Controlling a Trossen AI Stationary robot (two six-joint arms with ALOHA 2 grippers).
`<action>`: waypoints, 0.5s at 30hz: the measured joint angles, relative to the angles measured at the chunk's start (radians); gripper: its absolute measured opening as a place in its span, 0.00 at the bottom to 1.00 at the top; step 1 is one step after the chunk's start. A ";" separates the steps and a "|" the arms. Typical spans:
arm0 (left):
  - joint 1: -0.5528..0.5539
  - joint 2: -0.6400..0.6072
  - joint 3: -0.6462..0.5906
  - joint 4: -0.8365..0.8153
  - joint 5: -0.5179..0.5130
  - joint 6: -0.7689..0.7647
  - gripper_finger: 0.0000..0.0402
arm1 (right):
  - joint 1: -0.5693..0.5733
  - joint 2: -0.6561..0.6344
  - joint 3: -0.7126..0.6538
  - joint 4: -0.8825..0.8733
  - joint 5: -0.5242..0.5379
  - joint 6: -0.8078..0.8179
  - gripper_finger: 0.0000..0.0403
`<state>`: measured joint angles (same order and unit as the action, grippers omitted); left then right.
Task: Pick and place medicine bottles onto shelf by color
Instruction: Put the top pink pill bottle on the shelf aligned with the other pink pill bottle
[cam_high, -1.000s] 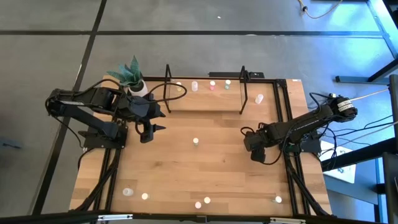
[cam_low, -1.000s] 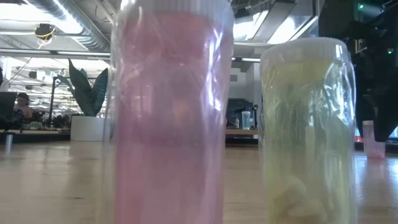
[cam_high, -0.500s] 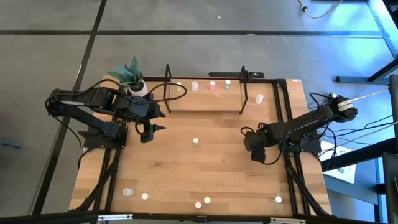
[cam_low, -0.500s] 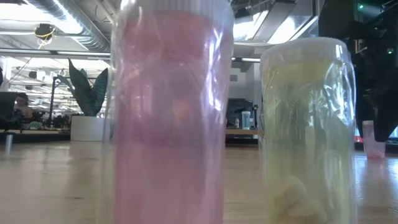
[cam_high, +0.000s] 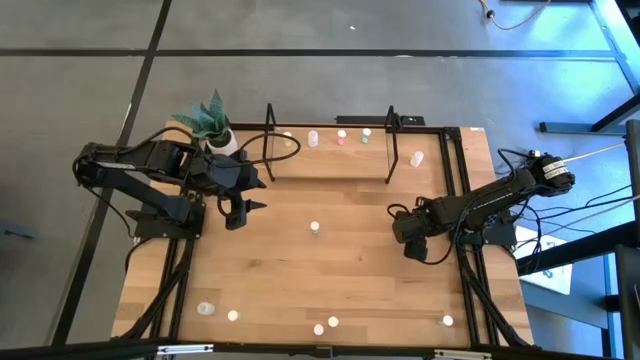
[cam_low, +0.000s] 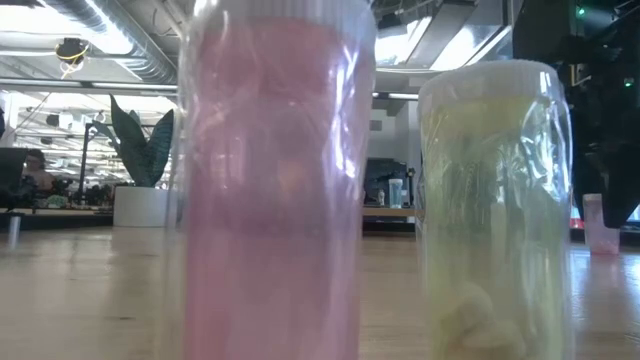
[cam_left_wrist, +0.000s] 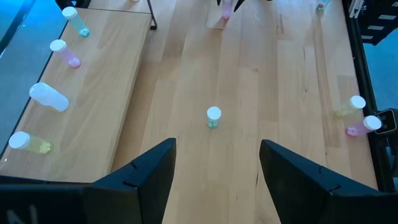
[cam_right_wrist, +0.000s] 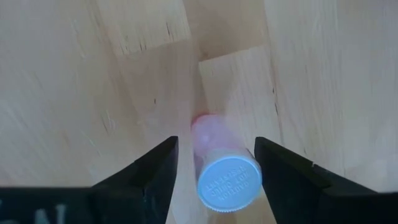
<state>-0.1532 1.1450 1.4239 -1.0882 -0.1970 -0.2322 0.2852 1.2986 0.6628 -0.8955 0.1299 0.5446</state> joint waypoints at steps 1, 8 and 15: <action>0.000 0.000 0.000 0.000 0.000 0.000 0.56 | 0.000 0.000 0.000 0.000 0.000 0.000 0.52; 0.000 0.000 0.000 0.000 0.000 0.000 0.56 | 0.000 0.000 0.000 0.000 -0.001 -0.030 0.27; 0.000 0.000 0.000 0.000 0.000 0.000 0.56 | 0.000 0.000 0.000 0.015 -0.003 0.016 0.26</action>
<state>-0.1532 1.1450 1.4239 -1.0882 -0.1970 -0.2322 0.2852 1.2987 0.6628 -0.8806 0.1265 0.5601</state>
